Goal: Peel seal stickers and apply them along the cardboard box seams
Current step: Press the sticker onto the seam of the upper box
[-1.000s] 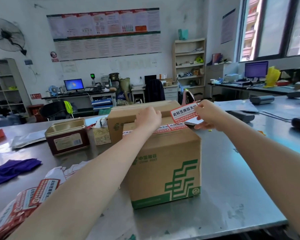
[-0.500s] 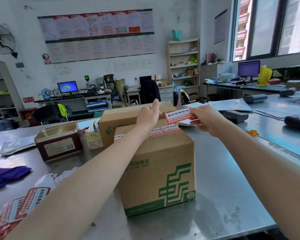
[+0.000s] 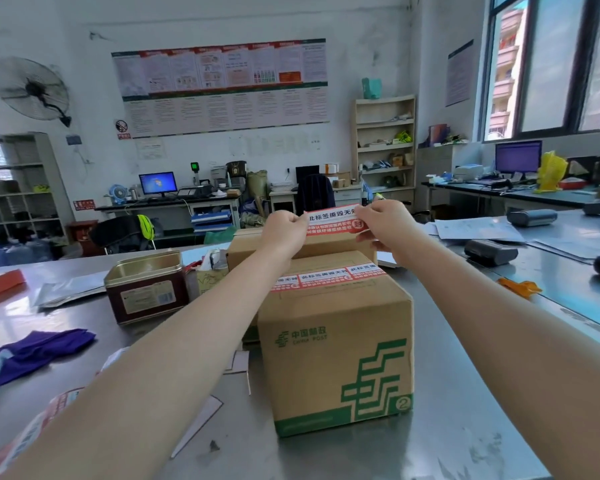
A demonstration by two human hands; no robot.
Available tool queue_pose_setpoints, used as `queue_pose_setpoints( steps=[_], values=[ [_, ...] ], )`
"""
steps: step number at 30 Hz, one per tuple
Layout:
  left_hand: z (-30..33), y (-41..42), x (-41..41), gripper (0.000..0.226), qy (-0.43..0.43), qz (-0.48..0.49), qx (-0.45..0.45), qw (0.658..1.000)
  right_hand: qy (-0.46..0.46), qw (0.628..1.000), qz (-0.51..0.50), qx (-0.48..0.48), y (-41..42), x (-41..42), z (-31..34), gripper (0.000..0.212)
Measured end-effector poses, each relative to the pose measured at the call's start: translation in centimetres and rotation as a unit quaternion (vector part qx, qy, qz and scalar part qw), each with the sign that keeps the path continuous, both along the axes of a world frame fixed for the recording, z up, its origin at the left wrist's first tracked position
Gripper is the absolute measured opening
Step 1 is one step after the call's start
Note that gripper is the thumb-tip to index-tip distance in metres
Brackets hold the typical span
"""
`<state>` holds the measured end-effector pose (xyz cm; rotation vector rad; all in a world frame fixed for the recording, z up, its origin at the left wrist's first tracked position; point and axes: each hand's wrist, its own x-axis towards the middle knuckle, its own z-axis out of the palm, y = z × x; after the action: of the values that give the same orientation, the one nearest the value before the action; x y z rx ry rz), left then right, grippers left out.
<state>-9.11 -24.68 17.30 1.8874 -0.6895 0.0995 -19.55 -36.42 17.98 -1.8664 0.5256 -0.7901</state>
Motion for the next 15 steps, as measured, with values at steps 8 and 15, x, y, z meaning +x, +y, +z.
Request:
queue_pose_setpoints(
  steps=[8,15],
  values=[
    [0.0,2.8,8.1,0.052,-0.071,0.099,0.036,0.992,0.052,0.989,-0.008,-0.14,2.1,7.6,0.9,0.028],
    [0.7,2.5,17.7,0.057,-0.05,0.123,0.043,0.99,0.104,0.984,0.025,-0.146,0.5,18.6,1.1,0.026]
  ],
)
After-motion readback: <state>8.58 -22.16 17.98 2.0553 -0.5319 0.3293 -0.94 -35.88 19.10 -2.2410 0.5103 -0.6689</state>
